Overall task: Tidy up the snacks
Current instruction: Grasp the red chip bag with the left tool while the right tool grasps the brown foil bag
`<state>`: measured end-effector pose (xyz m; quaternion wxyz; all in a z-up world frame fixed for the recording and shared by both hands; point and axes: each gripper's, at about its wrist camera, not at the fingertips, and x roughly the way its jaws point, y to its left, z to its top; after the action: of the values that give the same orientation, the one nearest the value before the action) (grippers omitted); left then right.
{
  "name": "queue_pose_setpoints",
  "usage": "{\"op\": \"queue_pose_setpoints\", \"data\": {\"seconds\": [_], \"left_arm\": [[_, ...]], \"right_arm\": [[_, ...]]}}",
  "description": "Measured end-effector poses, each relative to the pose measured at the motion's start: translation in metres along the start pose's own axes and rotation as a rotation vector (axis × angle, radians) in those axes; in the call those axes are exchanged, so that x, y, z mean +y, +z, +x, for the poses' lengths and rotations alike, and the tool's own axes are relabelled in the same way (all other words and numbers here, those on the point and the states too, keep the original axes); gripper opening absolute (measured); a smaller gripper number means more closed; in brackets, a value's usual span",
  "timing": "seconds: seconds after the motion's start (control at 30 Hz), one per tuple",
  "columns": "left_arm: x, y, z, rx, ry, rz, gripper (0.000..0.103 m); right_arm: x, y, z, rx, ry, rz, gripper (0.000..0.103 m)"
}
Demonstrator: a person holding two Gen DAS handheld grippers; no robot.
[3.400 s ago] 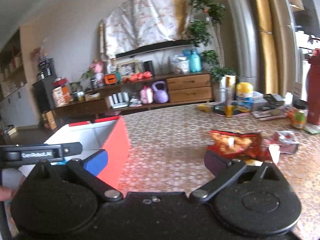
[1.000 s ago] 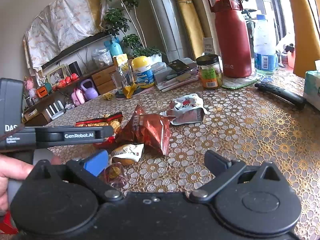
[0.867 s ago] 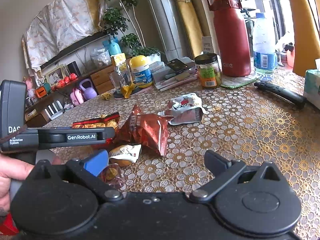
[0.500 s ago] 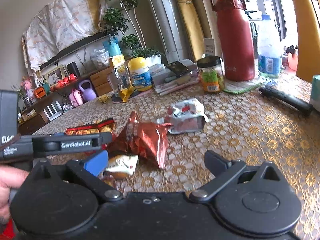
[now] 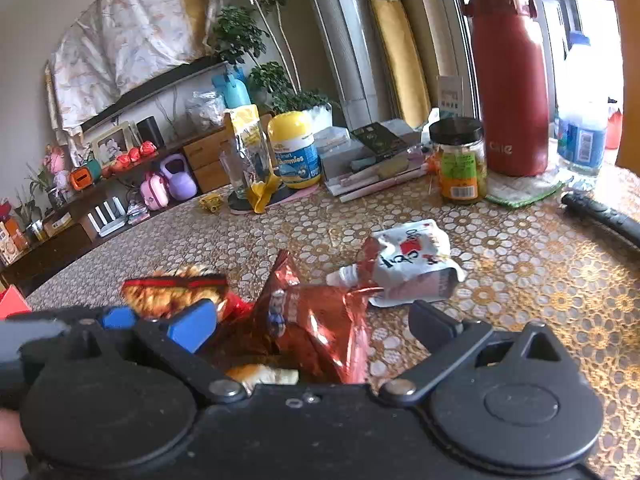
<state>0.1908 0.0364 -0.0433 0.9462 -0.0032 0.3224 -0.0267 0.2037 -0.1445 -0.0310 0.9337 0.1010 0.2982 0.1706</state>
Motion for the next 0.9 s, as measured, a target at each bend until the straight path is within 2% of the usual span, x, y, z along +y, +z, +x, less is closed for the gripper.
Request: {"op": "queue_pose_setpoints", "data": {"seconds": [0.33, 0.7, 0.77, 0.8, 0.9], "left_arm": [[0.017, -0.005, -0.025, -0.018, 0.052, -0.051, 0.057], [0.024, -0.015, -0.052, -0.025, 0.095, -0.085, 0.057], [0.025, -0.017, -0.054, -0.023, 0.097, -0.083, 0.057], [0.025, -0.018, -0.055, -0.022, 0.099, -0.082, 0.057], [0.026, -0.02, -0.06, -0.023, 0.103, -0.087, 0.057]], "right_arm": [[0.003, 0.001, 0.027, 0.04, -0.012, 0.028, 0.103], [0.014, 0.001, 0.041, 0.058, -0.033, 0.002, 0.102], [0.014, 0.001, 0.043, 0.067, -0.024, -0.001, 0.094], [0.015, 0.001, 0.044, 0.071, -0.025, -0.005, 0.094], [0.016, 0.0, 0.045, 0.065, -0.051, -0.022, 0.077]]}}
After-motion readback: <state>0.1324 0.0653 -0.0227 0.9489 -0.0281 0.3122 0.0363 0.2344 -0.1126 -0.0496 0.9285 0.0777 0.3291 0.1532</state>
